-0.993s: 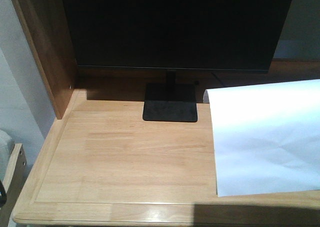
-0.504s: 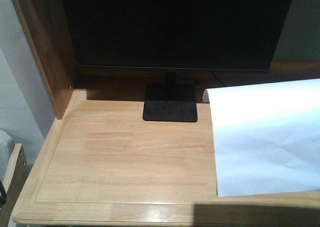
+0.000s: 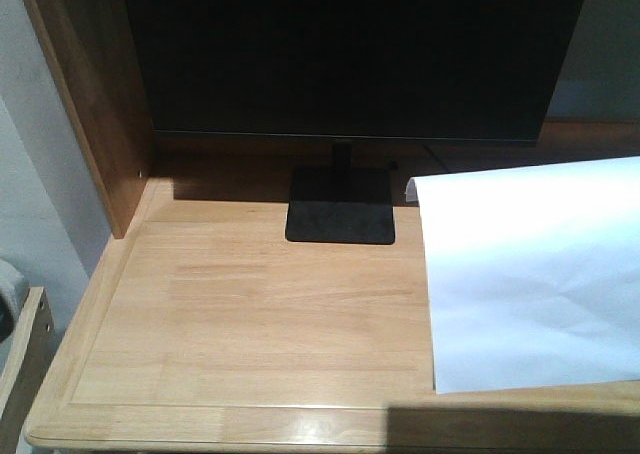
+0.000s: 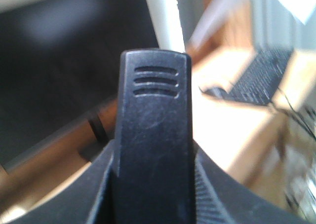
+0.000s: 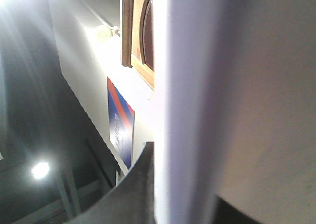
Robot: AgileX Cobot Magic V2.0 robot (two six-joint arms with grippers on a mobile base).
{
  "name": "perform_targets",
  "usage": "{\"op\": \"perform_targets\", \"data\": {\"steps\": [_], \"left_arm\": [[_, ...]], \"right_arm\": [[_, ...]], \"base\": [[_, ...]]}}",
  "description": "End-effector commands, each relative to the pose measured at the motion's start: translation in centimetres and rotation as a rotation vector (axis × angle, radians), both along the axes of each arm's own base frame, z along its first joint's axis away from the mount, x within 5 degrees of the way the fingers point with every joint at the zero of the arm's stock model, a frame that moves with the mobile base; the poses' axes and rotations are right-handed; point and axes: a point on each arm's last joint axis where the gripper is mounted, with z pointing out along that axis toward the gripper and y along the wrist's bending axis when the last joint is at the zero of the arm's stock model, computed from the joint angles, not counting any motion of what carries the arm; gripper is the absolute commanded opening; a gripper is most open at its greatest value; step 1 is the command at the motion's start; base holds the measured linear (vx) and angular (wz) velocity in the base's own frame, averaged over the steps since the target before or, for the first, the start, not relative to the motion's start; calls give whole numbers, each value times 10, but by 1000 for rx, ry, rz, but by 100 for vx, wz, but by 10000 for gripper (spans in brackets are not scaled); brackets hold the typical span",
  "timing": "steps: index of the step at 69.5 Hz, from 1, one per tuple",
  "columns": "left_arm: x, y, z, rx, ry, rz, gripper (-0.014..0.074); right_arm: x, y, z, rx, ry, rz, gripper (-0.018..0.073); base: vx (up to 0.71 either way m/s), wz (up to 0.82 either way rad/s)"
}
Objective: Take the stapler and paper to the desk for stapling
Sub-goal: 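Lower the left gripper holding the stapler toward the desk top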
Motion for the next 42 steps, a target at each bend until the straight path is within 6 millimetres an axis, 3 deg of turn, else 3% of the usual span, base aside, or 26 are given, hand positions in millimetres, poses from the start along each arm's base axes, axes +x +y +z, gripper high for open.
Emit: {"op": "perform_targets", "data": {"steps": [1, 17, 42], "left_arm": [[15, -6, 19, -99, -63, 27, -6], [67, -33, 13, -60, 32, 67, -6], [139, -75, -16, 33, 139, 62, -6]], "right_arm": [[-3, -1, 10, 12, -60, 3, -6], [-3, -1, 10, 12, -60, 3, -6], [-3, -1, 10, 12, -60, 3, -6]], "base": [[0, 0], [0, 0], [0, 0]]}}
